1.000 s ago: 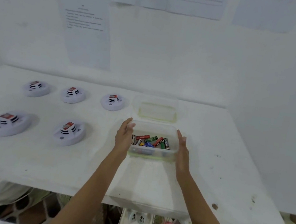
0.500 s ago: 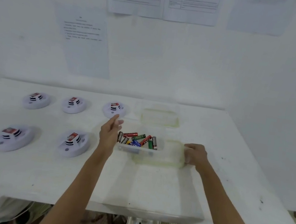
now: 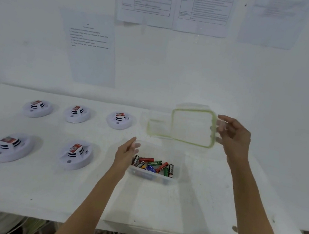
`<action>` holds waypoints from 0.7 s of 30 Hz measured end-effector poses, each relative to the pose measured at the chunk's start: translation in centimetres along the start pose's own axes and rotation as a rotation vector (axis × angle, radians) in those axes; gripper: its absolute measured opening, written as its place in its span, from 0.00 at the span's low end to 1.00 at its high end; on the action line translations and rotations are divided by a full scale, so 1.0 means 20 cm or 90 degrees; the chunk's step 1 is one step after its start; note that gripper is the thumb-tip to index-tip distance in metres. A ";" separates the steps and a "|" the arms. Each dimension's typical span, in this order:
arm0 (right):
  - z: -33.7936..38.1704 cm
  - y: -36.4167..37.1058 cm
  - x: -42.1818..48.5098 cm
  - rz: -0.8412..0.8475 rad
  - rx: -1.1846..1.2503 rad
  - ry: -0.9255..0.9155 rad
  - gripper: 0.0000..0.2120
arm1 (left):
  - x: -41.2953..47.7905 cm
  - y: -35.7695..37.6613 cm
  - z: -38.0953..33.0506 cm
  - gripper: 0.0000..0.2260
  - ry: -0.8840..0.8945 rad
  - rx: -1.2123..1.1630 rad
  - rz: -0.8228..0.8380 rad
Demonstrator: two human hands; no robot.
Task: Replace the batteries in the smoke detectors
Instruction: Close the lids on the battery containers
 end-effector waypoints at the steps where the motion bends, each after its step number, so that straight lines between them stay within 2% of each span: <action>1: 0.03 0.04 -0.02 0.022 -0.004 -0.024 0.16 | 0.01 0.01 0.00 0.18 -0.009 -0.003 0.009; 4: 0.03 0.21 -0.12 0.121 0.036 -0.052 0.16 | 0.02 0.01 -0.02 0.22 -0.046 -0.021 0.006; 7: -0.03 0.35 -0.26 0.246 0.078 -0.020 0.12 | 0.05 -0.04 -0.01 0.27 -0.083 -0.103 -0.026; 11: -0.13 0.42 -0.40 0.375 0.048 0.024 0.14 | 0.07 -0.10 0.02 0.29 -0.120 -0.170 -0.029; 13: -0.14 0.42 -0.43 0.411 0.036 0.029 0.16 | 0.07 -0.11 0.05 0.28 -0.143 -0.168 -0.029; 17: -0.17 0.43 -0.48 0.495 0.003 0.041 0.18 | 0.05 -0.06 0.01 0.27 -0.169 -0.114 0.054; 19: -0.20 0.45 -0.50 0.528 -0.055 0.029 0.20 | 0.06 -0.05 -0.02 0.19 -0.153 -0.046 0.045; 21: -0.24 0.43 -0.49 0.467 -0.077 0.032 0.26 | 0.07 -0.09 -0.05 0.11 -0.117 -0.042 -0.013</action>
Point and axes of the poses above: each hand's wrist, its own x-axis towards the middle knuckle, its own y-axis out of the palm, z = x × y, the point moved 10 cm from there along x, towards the middle knuckle, and after that the axes turned 3 degrees about z, right-handed, at the moved point
